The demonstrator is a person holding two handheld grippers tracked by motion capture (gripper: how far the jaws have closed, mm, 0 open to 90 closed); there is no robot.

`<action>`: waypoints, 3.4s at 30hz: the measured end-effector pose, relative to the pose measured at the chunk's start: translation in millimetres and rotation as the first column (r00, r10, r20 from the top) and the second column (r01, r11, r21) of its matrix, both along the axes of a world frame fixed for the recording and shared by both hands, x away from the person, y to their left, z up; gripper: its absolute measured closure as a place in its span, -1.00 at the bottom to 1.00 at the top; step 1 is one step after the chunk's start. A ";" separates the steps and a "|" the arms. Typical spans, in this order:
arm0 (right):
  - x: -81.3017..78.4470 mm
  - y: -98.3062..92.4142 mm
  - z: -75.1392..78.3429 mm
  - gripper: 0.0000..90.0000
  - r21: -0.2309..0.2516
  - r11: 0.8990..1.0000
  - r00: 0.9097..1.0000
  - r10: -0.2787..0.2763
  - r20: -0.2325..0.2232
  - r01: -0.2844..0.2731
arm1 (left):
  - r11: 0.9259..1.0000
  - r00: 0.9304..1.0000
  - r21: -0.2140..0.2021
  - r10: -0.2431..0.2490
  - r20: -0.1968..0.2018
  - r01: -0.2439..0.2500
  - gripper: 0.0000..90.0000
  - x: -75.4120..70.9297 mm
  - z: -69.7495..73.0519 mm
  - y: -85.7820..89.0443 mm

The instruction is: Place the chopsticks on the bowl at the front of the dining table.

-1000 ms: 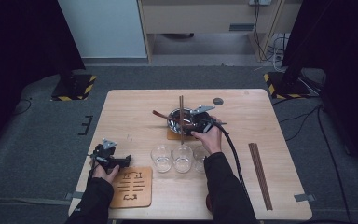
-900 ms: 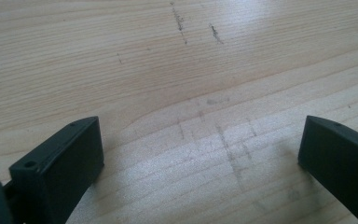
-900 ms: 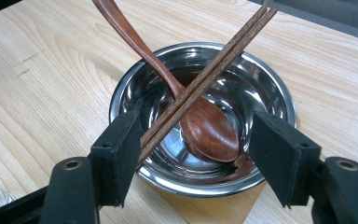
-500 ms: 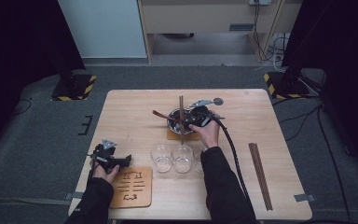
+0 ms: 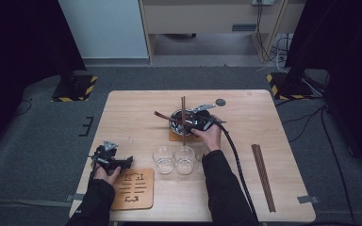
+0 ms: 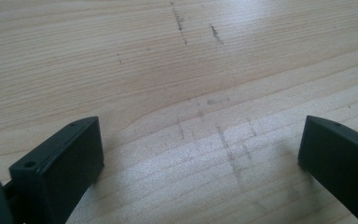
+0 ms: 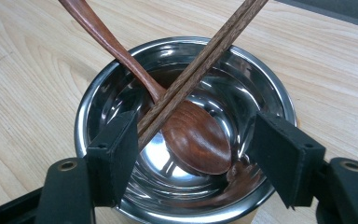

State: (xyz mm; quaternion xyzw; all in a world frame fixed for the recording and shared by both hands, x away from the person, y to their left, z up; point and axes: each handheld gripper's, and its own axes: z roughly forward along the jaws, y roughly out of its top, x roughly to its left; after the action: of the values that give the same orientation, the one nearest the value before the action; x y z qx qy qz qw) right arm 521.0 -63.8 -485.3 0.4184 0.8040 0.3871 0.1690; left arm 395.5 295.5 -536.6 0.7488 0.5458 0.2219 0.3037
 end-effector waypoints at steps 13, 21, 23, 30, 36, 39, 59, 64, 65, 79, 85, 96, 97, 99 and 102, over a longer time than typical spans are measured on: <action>-2.3 3.9 -1.1 -0.31 -0.008 1.000 1.000 0.021 -0.003 -0.021 | 1.000 1.000 0.000 0.000 0.000 0.000 -1.00 0.0 0.0 0.0; -1.5 0.9 2.3 -0.31 0.008 1.000 1.000 0.007 0.015 -0.007 | 1.000 1.000 0.000 0.000 0.000 0.000 -1.00 0.0 0.0 0.0; -1.5 0.6 2.1 -0.31 0.005 1.000 1.000 0.006 0.012 -0.006 | 1.000 1.000 0.000 0.000 0.000 0.000 -1.00 0.0 0.0 0.0; -2.1 0.8 0.0 -0.31 -0.001 1.000 1.000 0.011 0.009 -0.011 | 1.000 1.000 0.000 0.000 0.000 0.000 -1.00 0.0 0.0 0.0; -2.7 1.3 -0.6 -0.31 0.005 1.000 1.000 0.013 0.005 -0.013 | 1.000 1.000 0.000 0.000 0.000 0.000 -1.00 0.0 0.0 0.0; -3.3 0.9 -1.1 -0.31 0.007 1.000 1.000 0.016 0.007 -0.016 | 1.000 1.000 0.000 0.000 0.000 0.000 -1.00 0.0 0.0 0.0; -5.0 -1.9 -1.2 -0.31 0.012 1.000 1.000 0.017 0.005 -0.017 | 1.000 1.000 0.000 0.000 0.000 0.000 -1.00 0.0 0.0 0.0; -5.3 -2.7 -0.1 -0.31 0.017 1.000 1.000 0.018 0.007 -0.018 | 1.000 1.000 0.000 0.000 0.000 0.000 -1.00 0.0 0.0 0.0; -5.2 -2.9 0.3 -0.31 0.019 1.000 1.000 0.013 0.009 -0.013 | 1.000 1.000 0.000 0.000 0.000 0.000 -1.00 0.0 0.0 0.0; -6.3 -4.7 -5.2 -0.32 -0.014 1.000 1.000 0.025 -0.001 -0.025 | 1.000 1.000 0.000 0.000 0.000 0.000 -1.00 0.0 0.0 0.0; -6.7 -3.8 -5.1 -0.33 -0.015 0.999 1.000 0.029 -0.003 -0.030 | 1.000 1.000 0.000 0.000 0.000 0.000 -1.00 0.0 0.0 0.0; -7.6 -2.3 -4.8 -0.34 -0.015 0.999 0.999 0.039 -0.002 -0.039 | 1.000 1.000 0.000 0.000 0.000 0.000 -1.00 0.0 0.0 0.0; -7.7 -2.2 -4.6 -0.34 -0.013 0.999 0.999 0.039 -0.002 -0.039 | 1.000 1.000 0.000 0.000 0.000 0.000 -1.00 0.0 0.0 0.0; -7.7 -2.5 -3.6 -0.34 -0.007 0.999 0.999 0.035 -0.001 -0.035 | 1.000 1.000 0.000 0.000 0.000 0.000 -1.00 0.0 0.0 0.0; -7.2 -2.7 -1.6 -0.34 0.001 0.999 0.999 0.032 0.010 -0.032 | 1.000 1.000 0.000 0.000 0.000 0.000 -1.00 0.0 0.0 0.0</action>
State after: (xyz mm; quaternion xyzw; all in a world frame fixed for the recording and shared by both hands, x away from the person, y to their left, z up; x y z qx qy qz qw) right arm 513.9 -66.6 -486.9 0.4036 0.8096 0.3923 0.1669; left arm 395.5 295.5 -536.6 0.7489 0.5457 0.2220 0.3036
